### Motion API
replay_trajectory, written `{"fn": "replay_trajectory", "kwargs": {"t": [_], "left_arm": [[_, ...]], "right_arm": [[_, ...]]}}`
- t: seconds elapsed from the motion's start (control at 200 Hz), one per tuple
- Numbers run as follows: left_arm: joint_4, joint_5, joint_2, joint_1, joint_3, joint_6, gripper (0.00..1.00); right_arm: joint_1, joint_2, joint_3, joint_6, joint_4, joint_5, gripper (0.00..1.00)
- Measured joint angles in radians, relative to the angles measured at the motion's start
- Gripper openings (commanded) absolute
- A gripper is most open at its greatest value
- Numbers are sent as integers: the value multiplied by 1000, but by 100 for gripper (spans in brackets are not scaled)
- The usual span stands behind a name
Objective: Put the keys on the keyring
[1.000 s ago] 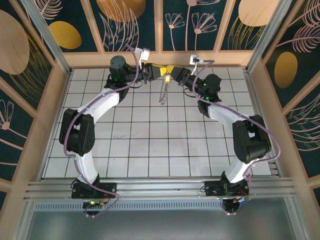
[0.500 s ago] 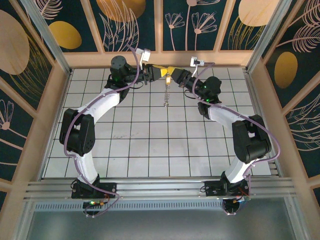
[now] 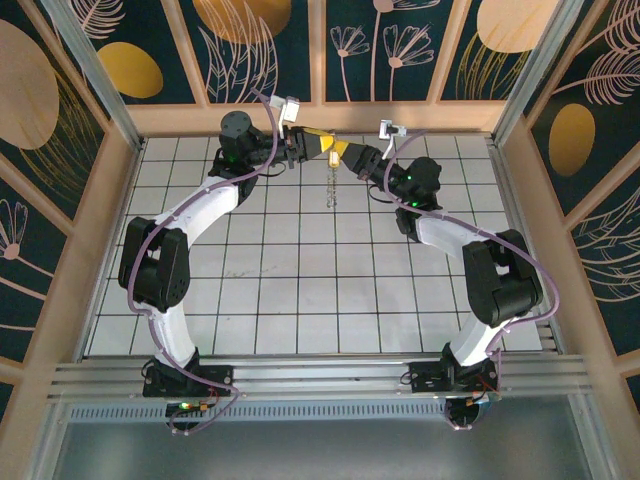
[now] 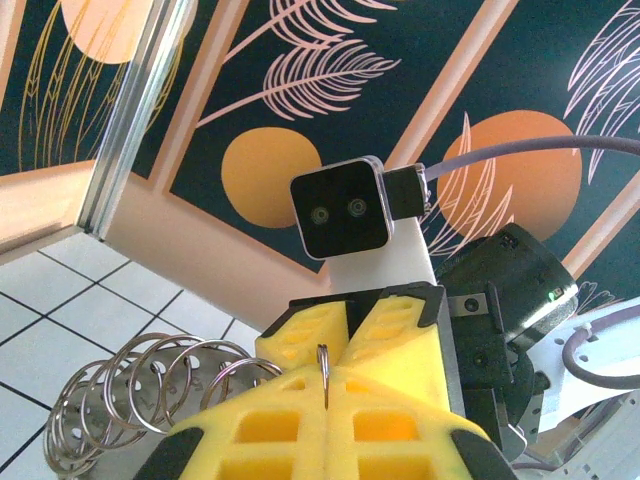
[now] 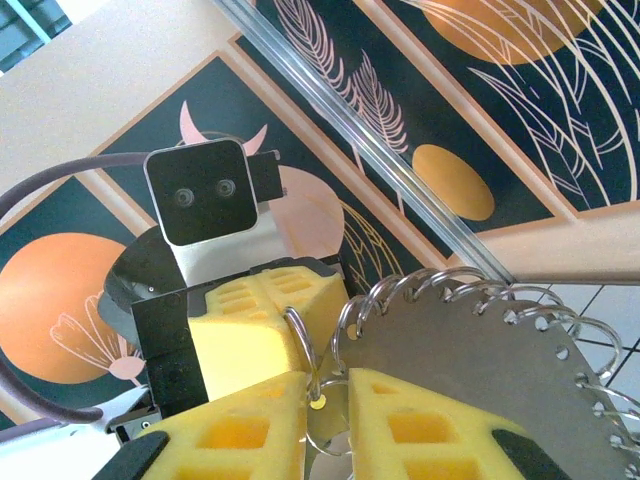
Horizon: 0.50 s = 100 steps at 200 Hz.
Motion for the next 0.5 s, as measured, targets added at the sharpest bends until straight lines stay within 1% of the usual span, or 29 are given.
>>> {"fn": "replay_trajectory", "kwargs": {"t": [0.185, 0.345, 0.46, 0.5], "left_arm": [[1, 1, 0, 0, 0, 0, 0], [2, 1, 0, 0, 0, 0, 0], [3, 2, 0, 0, 0, 0, 0], [3, 2, 0, 0, 0, 0, 0]], "right_arm": [[0, 0, 21, 0, -5, 0, 19], [-2, 0, 39, 0, -8, 0, 18], [-5, 0, 40, 0, -14, -1, 11], [-6, 0, 40, 0, -15, 0, 7]]}}
